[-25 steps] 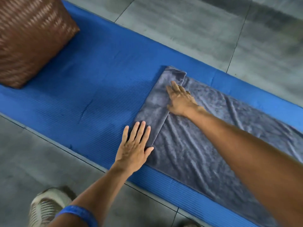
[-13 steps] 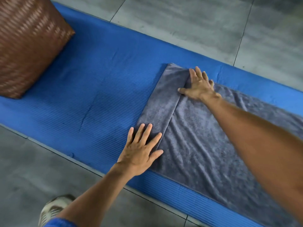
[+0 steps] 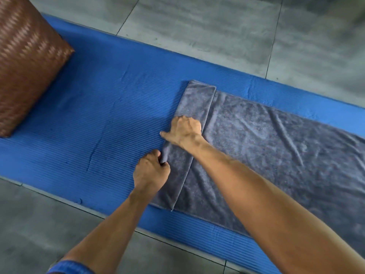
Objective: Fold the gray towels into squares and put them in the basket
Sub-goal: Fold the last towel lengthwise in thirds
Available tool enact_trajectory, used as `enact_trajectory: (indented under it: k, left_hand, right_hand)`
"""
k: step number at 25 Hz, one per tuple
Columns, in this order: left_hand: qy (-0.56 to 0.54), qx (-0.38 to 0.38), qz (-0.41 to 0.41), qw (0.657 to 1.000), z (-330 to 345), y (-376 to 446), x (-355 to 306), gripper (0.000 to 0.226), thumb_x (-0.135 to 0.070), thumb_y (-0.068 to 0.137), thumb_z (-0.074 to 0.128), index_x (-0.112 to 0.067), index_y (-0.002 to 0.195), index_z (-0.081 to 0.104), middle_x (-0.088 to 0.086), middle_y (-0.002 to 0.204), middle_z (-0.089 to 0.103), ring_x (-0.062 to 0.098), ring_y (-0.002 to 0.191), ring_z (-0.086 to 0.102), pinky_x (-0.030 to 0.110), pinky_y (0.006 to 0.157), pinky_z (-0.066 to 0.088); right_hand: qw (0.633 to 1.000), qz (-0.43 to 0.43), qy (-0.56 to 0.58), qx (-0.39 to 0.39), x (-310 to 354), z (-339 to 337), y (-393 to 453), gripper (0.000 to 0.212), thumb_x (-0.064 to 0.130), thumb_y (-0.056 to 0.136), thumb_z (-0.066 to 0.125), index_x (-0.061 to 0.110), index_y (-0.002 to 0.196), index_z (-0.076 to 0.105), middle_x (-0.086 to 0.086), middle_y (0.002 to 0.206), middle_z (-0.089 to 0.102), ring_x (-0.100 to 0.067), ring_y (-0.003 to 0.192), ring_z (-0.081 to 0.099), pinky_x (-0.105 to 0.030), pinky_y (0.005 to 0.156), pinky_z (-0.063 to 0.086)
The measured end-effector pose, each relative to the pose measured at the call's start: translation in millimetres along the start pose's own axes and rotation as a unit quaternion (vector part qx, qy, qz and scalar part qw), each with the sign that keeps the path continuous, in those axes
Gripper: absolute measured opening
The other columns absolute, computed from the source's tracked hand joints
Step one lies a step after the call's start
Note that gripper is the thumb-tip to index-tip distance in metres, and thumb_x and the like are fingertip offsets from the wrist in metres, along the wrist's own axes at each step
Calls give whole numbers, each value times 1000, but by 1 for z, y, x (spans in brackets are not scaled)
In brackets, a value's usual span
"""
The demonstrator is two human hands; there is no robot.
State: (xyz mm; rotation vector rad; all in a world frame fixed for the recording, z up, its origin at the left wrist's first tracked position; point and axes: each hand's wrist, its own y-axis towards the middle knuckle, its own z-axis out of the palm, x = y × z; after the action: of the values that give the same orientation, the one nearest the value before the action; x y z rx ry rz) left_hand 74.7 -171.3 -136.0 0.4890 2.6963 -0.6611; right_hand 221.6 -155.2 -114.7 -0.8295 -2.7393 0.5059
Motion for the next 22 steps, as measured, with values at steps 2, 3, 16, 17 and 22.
enact_trajectory:
  k: [2, 3, 16, 17, 22]
  left_hand:
    - [-35, 13, -10, 999, -4, 0, -2, 16, -28, 83, 62, -20, 84, 49, 4, 91, 66, 30, 93, 63, 36, 76, 45]
    - [-48, 14, -11, 999, -6, -2, -3, 18, -29, 83, 63, -21, 82, 48, 3, 88, 65, 30, 91, 63, 35, 75, 45]
    - [39, 72, 154, 985, -13, -69, -79, 22, -31, 83, 58, -26, 92, 39, 0, 101, 61, 31, 96, 61, 39, 75, 44]
    - [38, 75, 162, 983, -8, -72, -83, 22, -30, 83, 58, -26, 92, 39, -1, 101, 61, 30, 95, 61, 39, 74, 44]
    - [2, 155, 182, 971, 24, -83, -89, 18, -33, 87, 59, -29, 100, 47, -10, 97, 61, 20, 88, 61, 32, 71, 40]
  right_hand:
    - [999, 17, 46, -2, 1, -4, 0, 33, 41, 93, 50, 11, 102, 63, -4, 98, 68, -24, 83, 61, -33, 69, 47]
    - [997, 21, 70, -6, 0, -4, 0, 31, 35, 94, 49, 10, 104, 63, -7, 103, 70, -26, 88, 64, -33, 71, 48]
    - [785, 160, 561, -209, -87, 17, -73, 22, 9, 79, 62, 16, 72, 43, 7, 63, 46, -6, 55, 39, -24, 54, 38]
    - [772, 173, 573, -213, -94, 20, -79, 21, 8, 80, 62, 16, 75, 44, 7, 65, 47, -5, 55, 40, -23, 54, 38]
    - [720, 273, 613, -176, -118, 32, -100, 23, 16, 88, 63, 17, 105, 49, 8, 87, 54, -7, 73, 53, -27, 71, 48]
